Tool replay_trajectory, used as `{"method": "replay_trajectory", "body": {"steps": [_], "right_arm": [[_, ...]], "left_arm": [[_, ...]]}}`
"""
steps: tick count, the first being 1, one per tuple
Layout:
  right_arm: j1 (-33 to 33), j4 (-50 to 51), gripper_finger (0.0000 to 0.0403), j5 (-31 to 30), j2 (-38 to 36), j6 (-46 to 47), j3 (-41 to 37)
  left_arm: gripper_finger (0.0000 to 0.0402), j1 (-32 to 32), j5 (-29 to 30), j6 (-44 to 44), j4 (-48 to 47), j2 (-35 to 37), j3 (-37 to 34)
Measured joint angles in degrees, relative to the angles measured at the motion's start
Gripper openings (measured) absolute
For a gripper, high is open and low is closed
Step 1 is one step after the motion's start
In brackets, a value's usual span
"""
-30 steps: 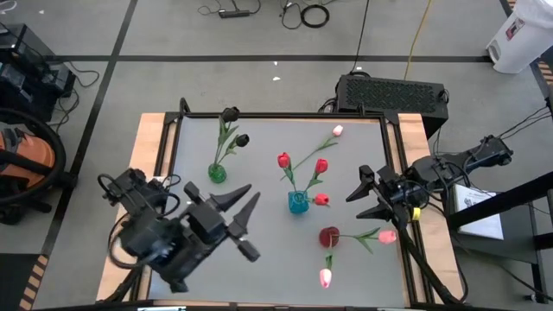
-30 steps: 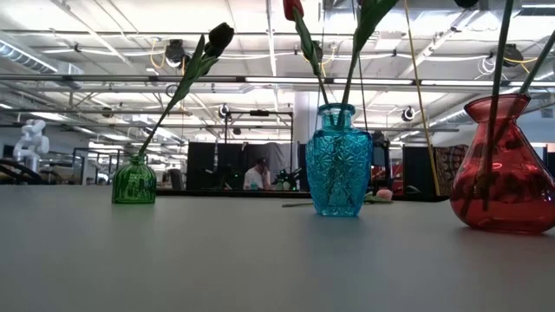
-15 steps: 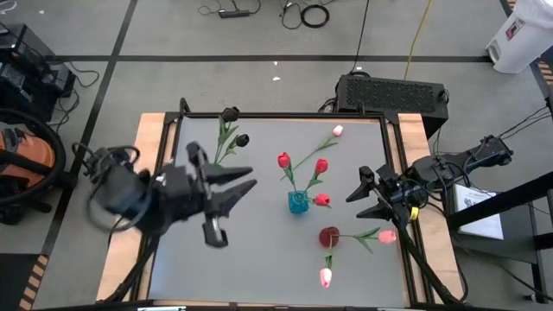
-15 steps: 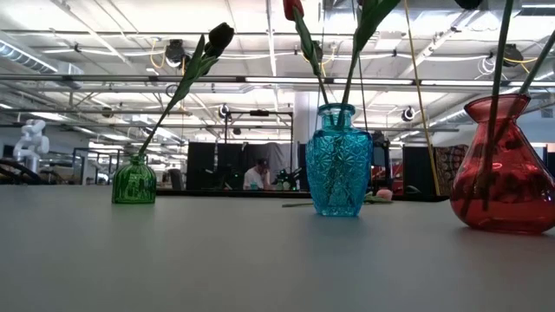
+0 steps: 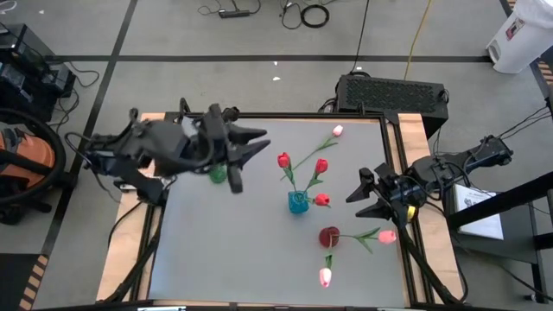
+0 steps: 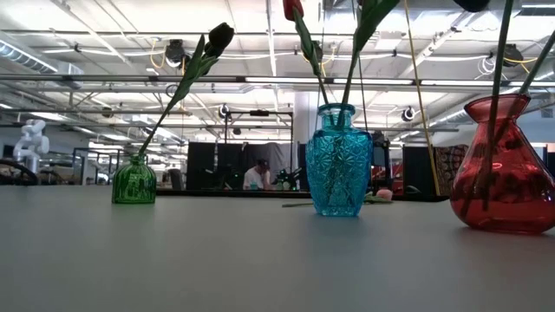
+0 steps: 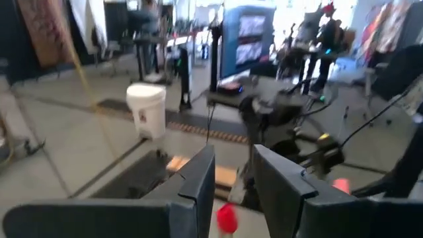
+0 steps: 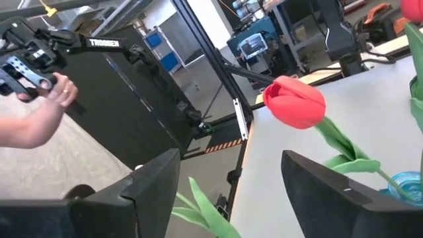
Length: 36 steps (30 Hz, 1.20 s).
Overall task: Sort flowers into vase by color
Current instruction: Put the pink tulip into the red vase
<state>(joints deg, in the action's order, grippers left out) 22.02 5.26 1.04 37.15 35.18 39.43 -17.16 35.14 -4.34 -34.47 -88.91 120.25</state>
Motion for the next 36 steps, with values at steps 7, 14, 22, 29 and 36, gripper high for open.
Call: {"method": "replay_trajectory", "body": {"steps": [7, 14, 22, 29, 36], "right_arm": [[0.00, 1.54, 0.0256, -1.67, 0.00, 1.98, 0.01], [-0.02, 3.28, 0.0256, -5.56, 0.00, 3.19, 0.01], [-0.09, 3.52, 0.0256, -11.88, -0.36, 4.69, 0.01], [-2.52, 3.21, 0.0256, -22.48, -1.96, 6.42, 0.01], [-9.45, 4.54, 0.0256, -31.43, -2.61, 17.03, 0.01]], "left_arm": [[0.0109, 9.77, -7.48, -7.82, -9.90, 0.31, 0.00], [0.0109, 17.35, -13.30, -10.40, -11.79, 0.27, 0.00], [0.0109, 24.71, -14.15, -10.44, -15.36, 0.26, 0.00], [0.0109, 27.35, -14.08, -11.67, -18.07, 0.24, 0.00], [0.0109, 27.42, -14.02, -17.84, -19.35, 0.22, 0.00]]}}
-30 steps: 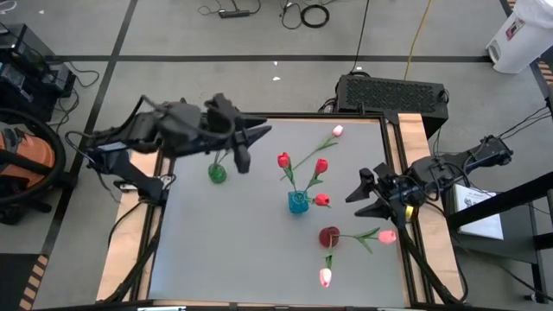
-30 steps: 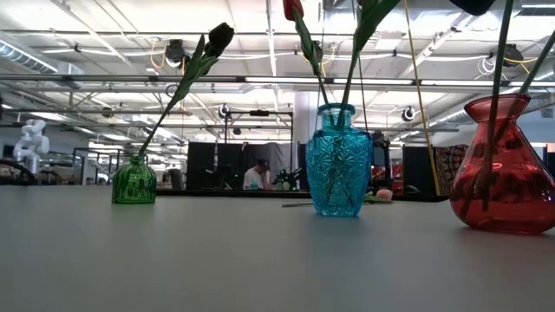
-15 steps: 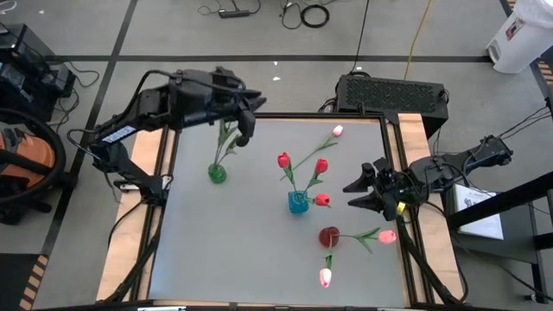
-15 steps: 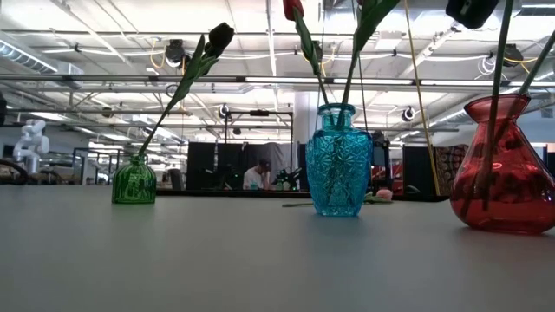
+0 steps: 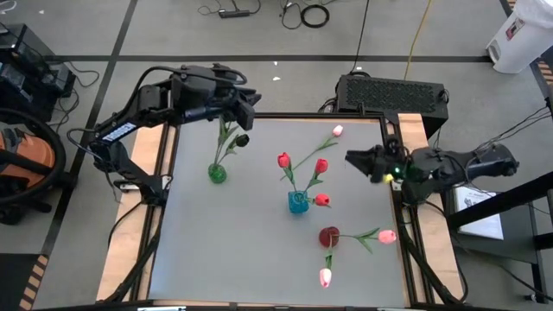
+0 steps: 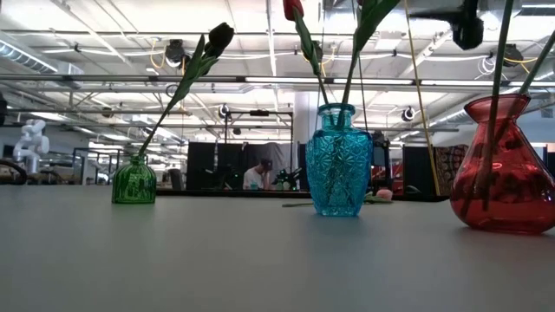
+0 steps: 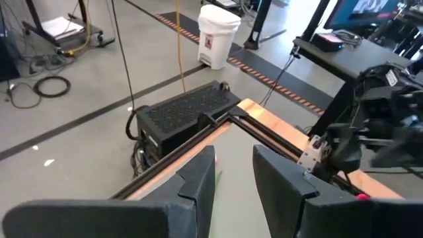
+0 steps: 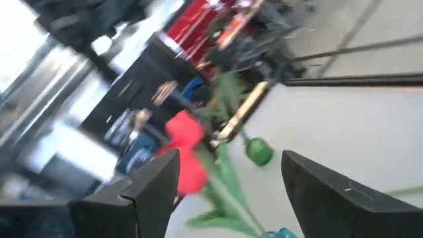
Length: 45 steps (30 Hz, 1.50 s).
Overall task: Sort flowers into vase by color
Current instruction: Put the pink tulip into the red vase
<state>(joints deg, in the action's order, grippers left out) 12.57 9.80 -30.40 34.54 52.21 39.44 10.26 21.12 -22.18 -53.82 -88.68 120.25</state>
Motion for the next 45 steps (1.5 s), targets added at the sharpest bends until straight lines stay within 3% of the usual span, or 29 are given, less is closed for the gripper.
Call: {"method": "replay_trajectory", "body": {"steps": [8, 13, 17, 24, 28, 38, 45], "right_arm": [[-9.33, 8.61, 0.0256, 0.62, 0.21, 10.14, 0.02], [-14.26, 13.29, 0.0256, 0.70, 1.13, 13.87, 0.02], [-17.81, 16.40, 0.0256, 1.32, 3.93, 20.14, 0.02], [-24.00, 18.32, 0.0245, 10.81, 14.34, 29.73, 0.02], [-26.51, 18.24, 0.0233, 12.75, 20.57, 33.65, 0.02], [-34.30, 16.28, 0.0219, 14.51, 28.79, 38.00, 0.02], [-42.03, 12.64, 0.0219, 23.92, 32.80, 36.90, 0.02]], "left_arm": [[0.0109, 0.36, 0.07, -1.32, 0.09, 0.00, 0.00], [0.0109, 2.10, 0.01, 2.95, 0.13, 0.00, 0.00], [0.0109, 4.48, -4.54, 6.31, 0.17, 0.00, 0.00], [0.0109, 7.63, -11.42, 17.02, 0.13, 0.00, 0.00], [0.0109, 9.06, -12.28, 22.69, 0.10, 0.00, 0.00], [0.0109, 10.01, -13.46, 26.02, -2.11, 0.43, 0.00], [0.0109, 9.17, -13.52, 26.02, -2.91, 0.42, 0.00]]}}
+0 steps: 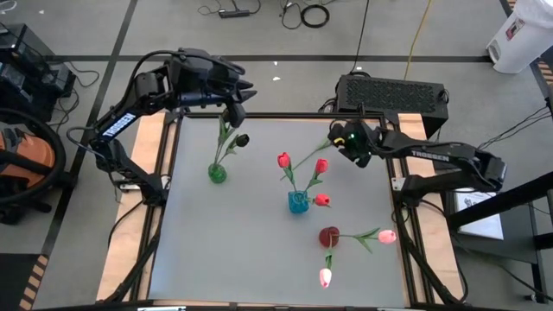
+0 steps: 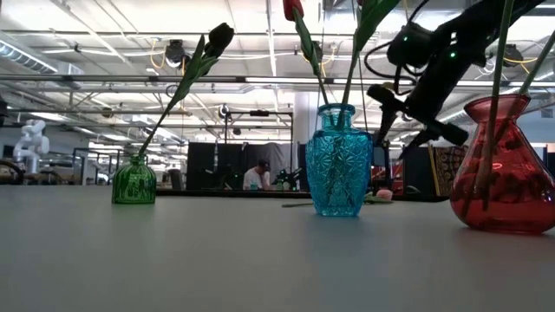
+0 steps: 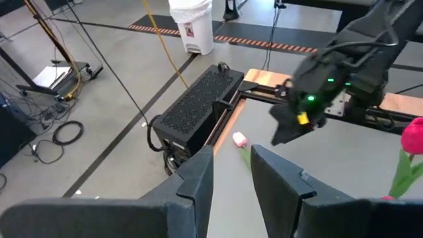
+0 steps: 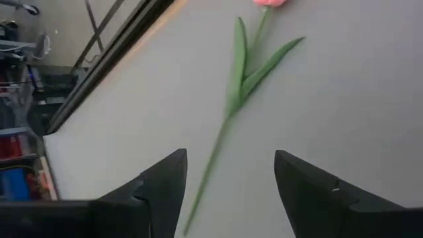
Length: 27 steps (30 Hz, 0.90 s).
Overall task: Sort flowers into vase by color
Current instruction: Put the pink tulip into the red vase
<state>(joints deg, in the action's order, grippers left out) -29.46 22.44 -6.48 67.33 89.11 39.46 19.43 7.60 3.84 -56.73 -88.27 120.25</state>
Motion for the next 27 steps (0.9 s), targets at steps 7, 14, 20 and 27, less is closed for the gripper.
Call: {"method": "replay_trajectory", "body": {"steps": [7, 14, 20, 27], "right_arm": [[-5.02, -4.46, 0.0219, 5.12, 3.06, 0.22, 0.00], [-8.33, -7.54, 0.0219, 9.88, 6.72, 1.85, 0.00], [-9.96, -8.01, 0.0219, 12.50, 10.63, 3.25, 2.02], [-12.03, -7.23, 0.0219, 16.25, 16.73, 1.50, 7.32]], "left_arm": [[0.0109, -1.09, 0.02, -0.41, 0.01, 0.07, 0.00], [0.0109, -3.22, -0.02, -0.46, 0.02, 0.13, 0.00], [0.0109, -4.88, 0.00, -0.45, 0.02, 0.13, 0.00], [0.0109, -6.43, 0.04, -0.46, 0.04, 0.13, 0.00]]}}
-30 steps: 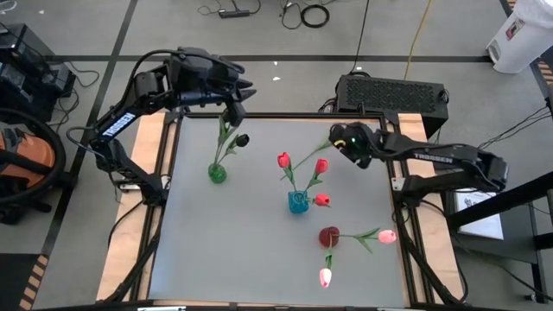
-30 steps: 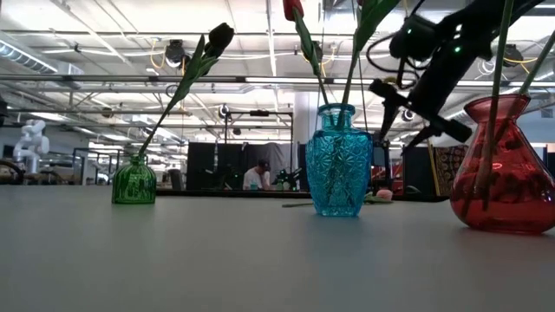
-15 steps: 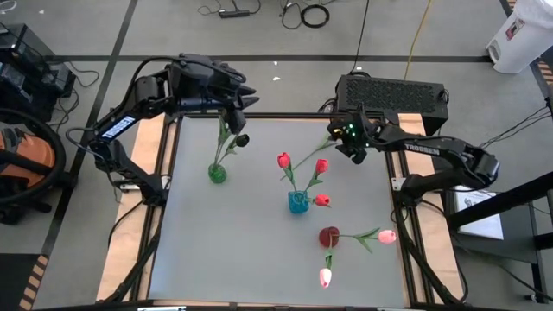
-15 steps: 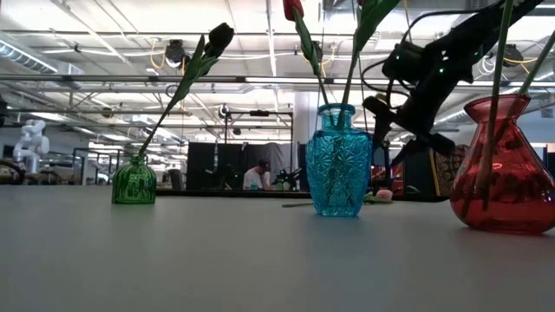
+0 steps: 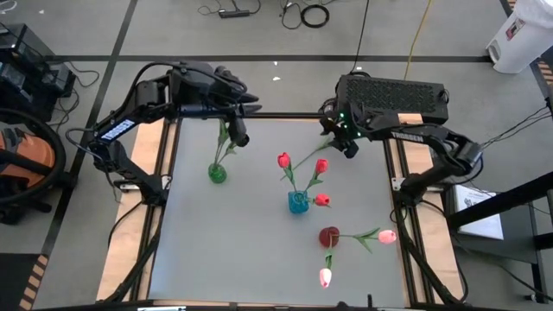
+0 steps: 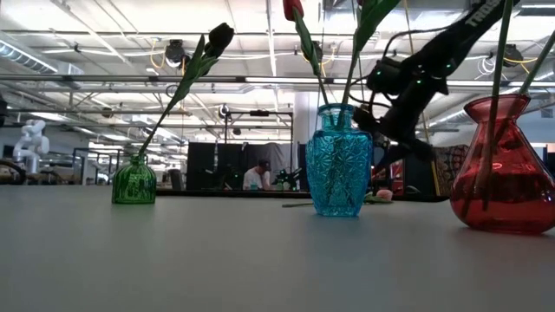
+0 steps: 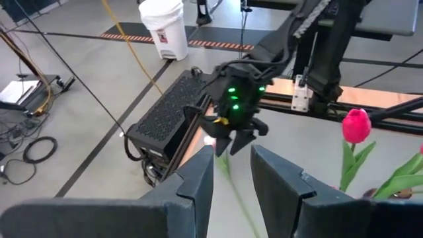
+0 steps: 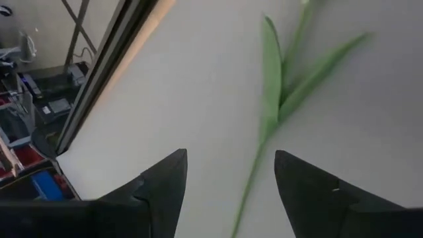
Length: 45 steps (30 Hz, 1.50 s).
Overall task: Sort flowers into vase by color
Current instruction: Put the pink tulip into the red vase
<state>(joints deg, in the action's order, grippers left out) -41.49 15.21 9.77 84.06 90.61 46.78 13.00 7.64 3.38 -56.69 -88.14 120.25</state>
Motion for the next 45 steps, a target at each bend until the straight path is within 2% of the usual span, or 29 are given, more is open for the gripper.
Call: {"method": "replay_trajectory", "body": {"steps": [6, 16, 23, 27, 45], "right_arm": [[-1.35, 4.19, 0.0219, 1.41, 4.97, -1.60, 5.42], [-2.86, 26.07, 0.0219, -2.27, 11.53, -12.21, 18.52], [-2.82, 27.71, 0.0219, -2.81, 15.77, -12.90, 23.18], [-2.78, 28.47, 0.0219, -0.88, 17.47, -13.52, 23.39], [-2.78, 30.46, 0.0219, -3.79, 21.06, -19.26, 23.32]], "left_arm": [[0.0109, -1.37, 0.02, -0.04, 0.00, 0.00, 0.00], [0.0109, -3.63, 0.07, -0.09, -0.02, 0.00, 0.00], [0.0109, -4.18, 0.09, -0.10, -0.03, 0.00, 0.00], [0.0109, -4.18, 0.09, -0.09, -0.41, 0.00, 0.00], [0.0109, -4.16, 0.09, -0.09, -3.84, 0.00, 0.00]]}}
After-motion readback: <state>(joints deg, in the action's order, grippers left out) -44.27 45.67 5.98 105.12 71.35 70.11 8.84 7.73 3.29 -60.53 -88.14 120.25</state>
